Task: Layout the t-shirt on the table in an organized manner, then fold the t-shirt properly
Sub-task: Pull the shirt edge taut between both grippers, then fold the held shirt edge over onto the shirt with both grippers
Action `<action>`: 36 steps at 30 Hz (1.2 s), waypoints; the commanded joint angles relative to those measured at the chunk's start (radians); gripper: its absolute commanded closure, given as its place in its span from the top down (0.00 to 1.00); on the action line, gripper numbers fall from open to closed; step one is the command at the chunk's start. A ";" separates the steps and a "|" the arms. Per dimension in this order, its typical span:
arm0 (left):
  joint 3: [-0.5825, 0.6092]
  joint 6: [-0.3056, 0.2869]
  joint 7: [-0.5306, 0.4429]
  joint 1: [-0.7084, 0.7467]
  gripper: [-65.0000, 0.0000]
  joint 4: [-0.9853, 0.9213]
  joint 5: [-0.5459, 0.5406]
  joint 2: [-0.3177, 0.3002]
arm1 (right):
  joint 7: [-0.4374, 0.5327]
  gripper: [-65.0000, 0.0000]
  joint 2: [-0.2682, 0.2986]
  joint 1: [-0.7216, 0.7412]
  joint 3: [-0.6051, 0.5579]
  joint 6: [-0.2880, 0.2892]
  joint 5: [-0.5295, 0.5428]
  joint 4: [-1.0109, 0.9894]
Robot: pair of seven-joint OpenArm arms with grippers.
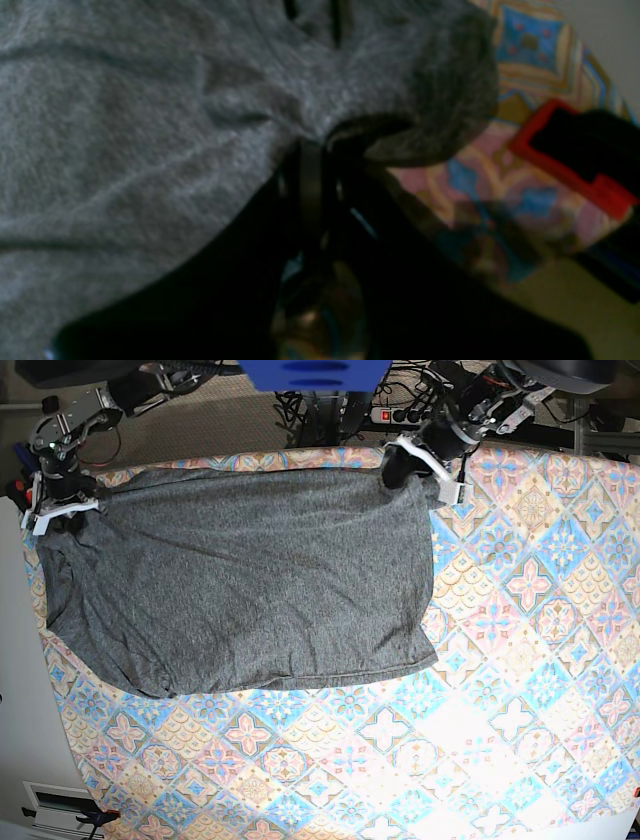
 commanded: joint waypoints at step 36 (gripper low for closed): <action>-0.102 0.083 0.277 -0.160 0.00 0.111 -0.010 0.044 | -0.142 0.00 0.021 0.082 -0.014 0.005 -0.011 0.159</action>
